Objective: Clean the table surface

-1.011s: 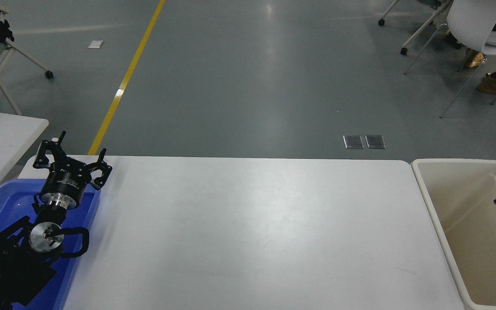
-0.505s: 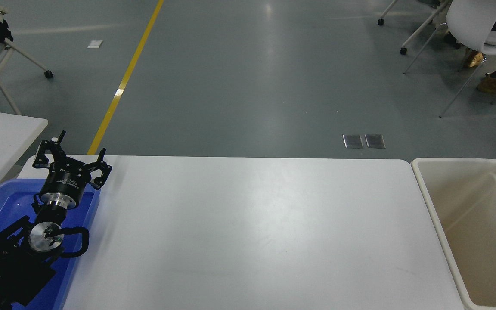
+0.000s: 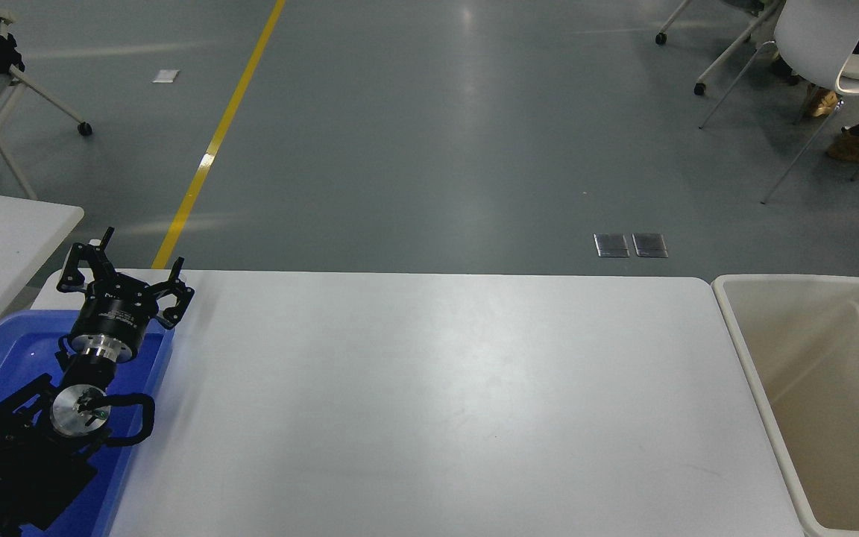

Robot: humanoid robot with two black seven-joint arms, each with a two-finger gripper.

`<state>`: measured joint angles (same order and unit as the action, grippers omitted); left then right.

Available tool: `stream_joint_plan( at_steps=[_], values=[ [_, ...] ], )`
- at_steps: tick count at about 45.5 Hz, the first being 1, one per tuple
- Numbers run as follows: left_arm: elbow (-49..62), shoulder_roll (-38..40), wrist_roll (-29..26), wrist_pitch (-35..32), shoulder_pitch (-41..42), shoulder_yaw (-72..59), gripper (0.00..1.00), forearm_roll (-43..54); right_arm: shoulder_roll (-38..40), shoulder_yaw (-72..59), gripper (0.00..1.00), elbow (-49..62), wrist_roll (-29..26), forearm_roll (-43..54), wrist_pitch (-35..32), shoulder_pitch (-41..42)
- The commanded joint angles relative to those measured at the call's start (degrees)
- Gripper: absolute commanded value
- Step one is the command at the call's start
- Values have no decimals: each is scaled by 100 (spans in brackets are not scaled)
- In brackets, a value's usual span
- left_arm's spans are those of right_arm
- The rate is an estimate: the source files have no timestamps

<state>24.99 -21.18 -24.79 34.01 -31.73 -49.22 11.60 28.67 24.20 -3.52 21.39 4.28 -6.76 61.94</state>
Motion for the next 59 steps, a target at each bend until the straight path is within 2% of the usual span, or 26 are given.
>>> stream_joint_plan(
  at_steps=[1, 13, 24, 36, 46, 59],
  values=[
    [6, 0, 0, 0, 0, 0, 100, 0, -116, 1262, 99, -763, 5, -173, -9, 20],
    [-3, 0, 0, 0, 0, 0, 100, 0, -212, 1421, 99, -1854, 137, -173, 35, -225],
    [-3, 0, 0, 0, 0, 0, 100, 0, -555, 1412, 99, -2293, 673, -85, 0, -1060],
    [6, 0, 0, 0, 0, 0, 100, 0, -1144, 1412, 99, -2329, 1200, -67, -36, -1965],
    [-3, 0, 0, 0, 0, 0, 100, 0, -1390, 1412, 99, -2337, 1736, -58, -88, -2352],
    [-3, 0, 0, 0, 0, 0, 100, 0, -1399, 1807, 99, -2671, 1789, -58, -141, -2432]
  ],
)
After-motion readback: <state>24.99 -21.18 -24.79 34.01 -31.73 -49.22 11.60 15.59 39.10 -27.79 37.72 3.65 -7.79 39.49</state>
